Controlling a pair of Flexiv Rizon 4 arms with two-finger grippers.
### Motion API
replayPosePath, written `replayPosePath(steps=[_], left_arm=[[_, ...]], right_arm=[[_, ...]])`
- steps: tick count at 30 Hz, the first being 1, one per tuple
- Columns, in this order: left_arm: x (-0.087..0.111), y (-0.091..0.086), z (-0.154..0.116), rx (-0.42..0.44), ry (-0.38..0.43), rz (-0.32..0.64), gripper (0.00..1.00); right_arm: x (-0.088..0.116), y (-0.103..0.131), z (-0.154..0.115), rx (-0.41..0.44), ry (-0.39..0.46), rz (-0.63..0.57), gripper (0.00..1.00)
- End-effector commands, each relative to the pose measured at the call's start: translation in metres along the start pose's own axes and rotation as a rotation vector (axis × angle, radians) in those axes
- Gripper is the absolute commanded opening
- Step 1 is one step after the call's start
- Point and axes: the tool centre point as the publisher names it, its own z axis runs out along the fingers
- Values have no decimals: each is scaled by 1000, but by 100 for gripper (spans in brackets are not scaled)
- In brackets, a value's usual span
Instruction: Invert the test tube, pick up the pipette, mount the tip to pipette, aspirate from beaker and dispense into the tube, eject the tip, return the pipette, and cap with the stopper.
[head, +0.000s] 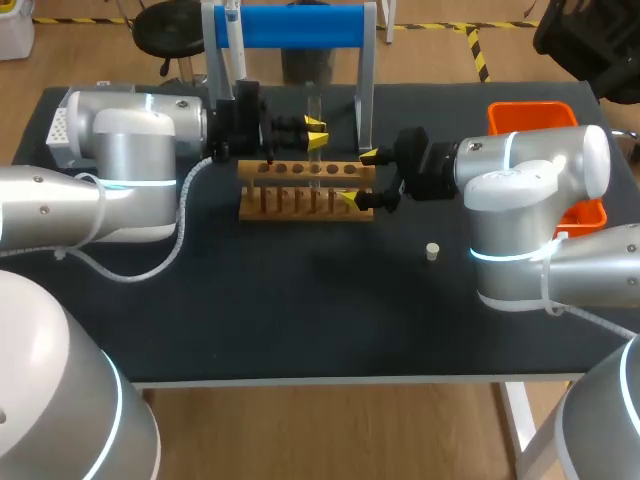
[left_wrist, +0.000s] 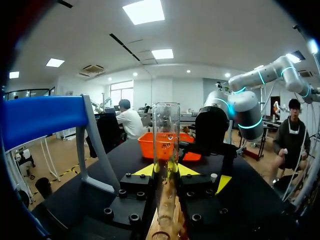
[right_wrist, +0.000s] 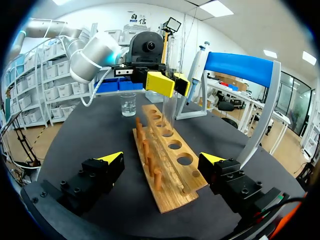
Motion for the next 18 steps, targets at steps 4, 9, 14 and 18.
replayPosePath(steps=[4,9,14,18], left_arm=[[-1,6,2,5,-2,1,0],[-1,9,2,7,-3,4,0],[0,13,2,11,-2,6,0],[0,16,2,15,-2,6,0]], right_arm=[[0,-1,0,-3,0,-1,100],[0,-1,0,-3,0,-1,100],[0,-1,0,-3,0,-1,100],[0,-1,0,-3,0,-1,100]])
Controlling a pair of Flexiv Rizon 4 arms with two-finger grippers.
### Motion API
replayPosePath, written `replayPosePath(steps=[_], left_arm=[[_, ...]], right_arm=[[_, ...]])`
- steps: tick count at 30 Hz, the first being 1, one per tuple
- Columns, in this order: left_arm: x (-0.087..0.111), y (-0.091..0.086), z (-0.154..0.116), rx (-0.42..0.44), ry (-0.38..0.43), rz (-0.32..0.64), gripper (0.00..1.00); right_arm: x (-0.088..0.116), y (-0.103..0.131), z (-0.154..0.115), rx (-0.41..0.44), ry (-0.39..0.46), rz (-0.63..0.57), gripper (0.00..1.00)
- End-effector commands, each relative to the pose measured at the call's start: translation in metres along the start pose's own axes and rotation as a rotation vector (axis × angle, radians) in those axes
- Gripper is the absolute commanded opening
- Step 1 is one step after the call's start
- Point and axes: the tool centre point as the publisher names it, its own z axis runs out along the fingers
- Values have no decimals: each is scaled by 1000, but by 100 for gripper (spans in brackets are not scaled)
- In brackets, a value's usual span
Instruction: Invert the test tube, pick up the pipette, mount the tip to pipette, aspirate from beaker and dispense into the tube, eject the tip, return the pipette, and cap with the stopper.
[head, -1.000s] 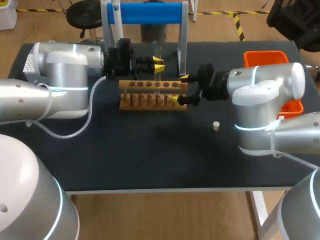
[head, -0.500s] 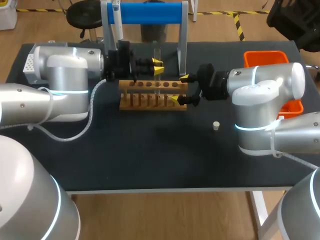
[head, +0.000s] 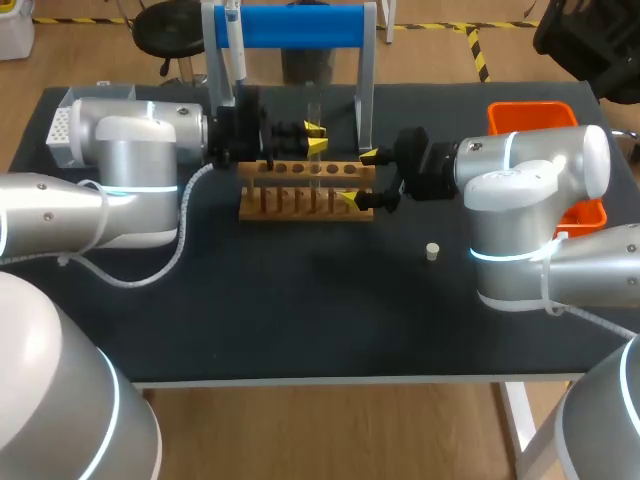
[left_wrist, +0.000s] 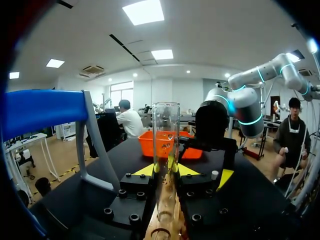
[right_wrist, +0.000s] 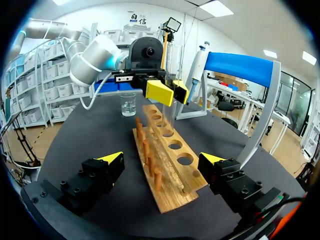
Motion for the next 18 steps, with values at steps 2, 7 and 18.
replayPosePath(steps=[2,7,18], left_arm=[[0,6,1,8,-1,1,0],[0,9,2,11,0,0,0],[-1,16,2,16,5,-9,0]], right_arm=[[0,-1,0,-3,0,-1,100],[0,-1,0,-3,0,-1,100],[0,-1,0,-3,0,-1,100]])
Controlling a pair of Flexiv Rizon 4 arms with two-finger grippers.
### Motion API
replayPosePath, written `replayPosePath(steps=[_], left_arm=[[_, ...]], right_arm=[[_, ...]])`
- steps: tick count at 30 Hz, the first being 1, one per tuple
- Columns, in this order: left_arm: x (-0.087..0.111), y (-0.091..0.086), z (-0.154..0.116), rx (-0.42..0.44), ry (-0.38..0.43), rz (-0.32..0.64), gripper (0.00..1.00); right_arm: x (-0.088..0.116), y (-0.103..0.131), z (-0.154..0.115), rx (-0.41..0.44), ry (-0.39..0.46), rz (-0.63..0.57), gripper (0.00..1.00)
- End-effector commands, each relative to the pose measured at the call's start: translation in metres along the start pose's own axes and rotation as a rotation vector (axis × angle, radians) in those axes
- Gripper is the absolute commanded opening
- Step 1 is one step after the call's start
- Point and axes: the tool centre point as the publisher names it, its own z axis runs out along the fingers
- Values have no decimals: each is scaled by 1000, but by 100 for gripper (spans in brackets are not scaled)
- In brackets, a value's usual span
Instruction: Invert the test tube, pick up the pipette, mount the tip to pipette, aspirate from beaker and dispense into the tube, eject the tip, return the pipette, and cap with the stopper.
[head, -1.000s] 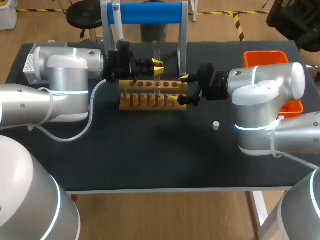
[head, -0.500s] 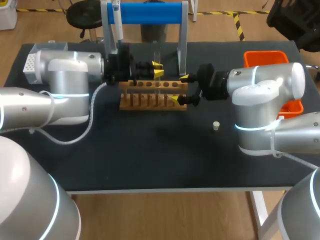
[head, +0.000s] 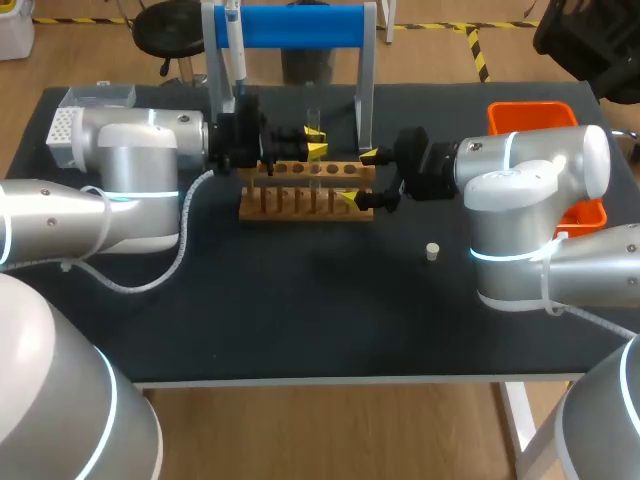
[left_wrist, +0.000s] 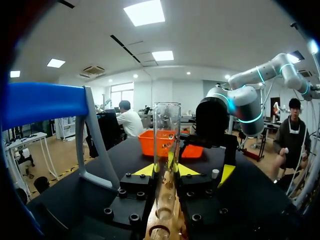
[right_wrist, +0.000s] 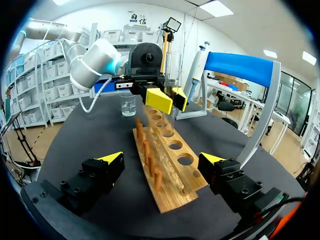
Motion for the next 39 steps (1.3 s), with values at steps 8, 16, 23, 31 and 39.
replayPosePath(steps=[8,16,23,31,39], left_arm=[[1,-3,-3,-1,-8,-6,100],[11,-28,-25,-47,-31,-19,100],[39,-51,-75,-118,-123,-61,100],[102,-61,-177,-157,-424,-144,100],[102,-61,-177,-157,-424,-144,100]], right_arm=[[0,-1,0,-3,0,-1,100],[0,-1,0,-3,0,-1,100],[0,-1,0,-3,0,-1,100],[0,-1,0,-3,0,-1,100],[0,-1,0,-3,0,-1,100]])
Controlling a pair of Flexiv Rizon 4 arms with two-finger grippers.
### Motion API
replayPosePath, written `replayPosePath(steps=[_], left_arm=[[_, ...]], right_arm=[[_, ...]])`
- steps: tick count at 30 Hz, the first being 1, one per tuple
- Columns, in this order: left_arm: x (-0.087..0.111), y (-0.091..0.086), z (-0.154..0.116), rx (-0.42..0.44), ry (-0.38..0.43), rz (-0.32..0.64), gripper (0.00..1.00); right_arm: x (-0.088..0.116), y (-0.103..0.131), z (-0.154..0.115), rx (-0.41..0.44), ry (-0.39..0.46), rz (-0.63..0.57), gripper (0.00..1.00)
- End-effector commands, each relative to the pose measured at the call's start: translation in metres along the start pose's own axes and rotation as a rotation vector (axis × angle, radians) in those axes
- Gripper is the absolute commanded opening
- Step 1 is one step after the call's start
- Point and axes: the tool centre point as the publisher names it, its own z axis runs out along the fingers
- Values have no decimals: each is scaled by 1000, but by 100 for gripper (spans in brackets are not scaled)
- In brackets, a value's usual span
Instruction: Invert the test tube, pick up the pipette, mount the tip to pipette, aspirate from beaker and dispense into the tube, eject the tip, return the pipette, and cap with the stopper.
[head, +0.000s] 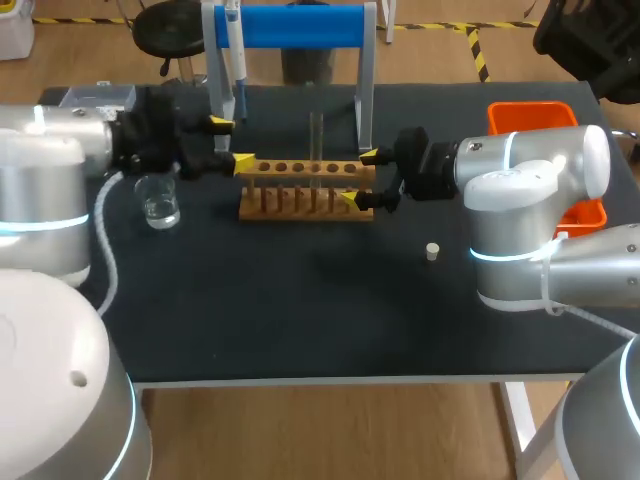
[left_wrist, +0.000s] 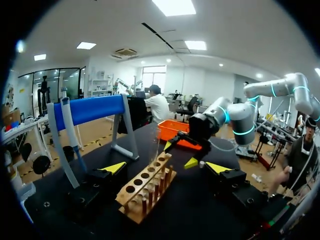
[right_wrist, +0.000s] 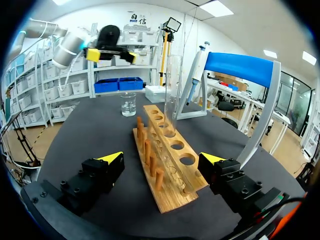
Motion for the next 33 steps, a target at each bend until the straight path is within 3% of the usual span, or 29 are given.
replayPosePath(steps=[1,14,15,25,31,33], left_arm=[[28,1,-32,8,-153,3,100],[28,1,-32,8,-153,3,100],[23,5,-46,-31,-227,4,100],[-13,38,-167,-106,-607,-91,100],[-40,50,-207,-134,-794,-136,100],[-48,53,-213,-139,-820,-144,100]], right_arm=[[0,-1,0,-3,0,-1,100],[0,-1,0,-3,0,-1,100],[0,-1,0,-3,0,-1,100],[0,-1,0,-3,0,-1,100],[0,-1,0,-3,0,-1,100],[0,-1,0,-3,0,-1,100]])
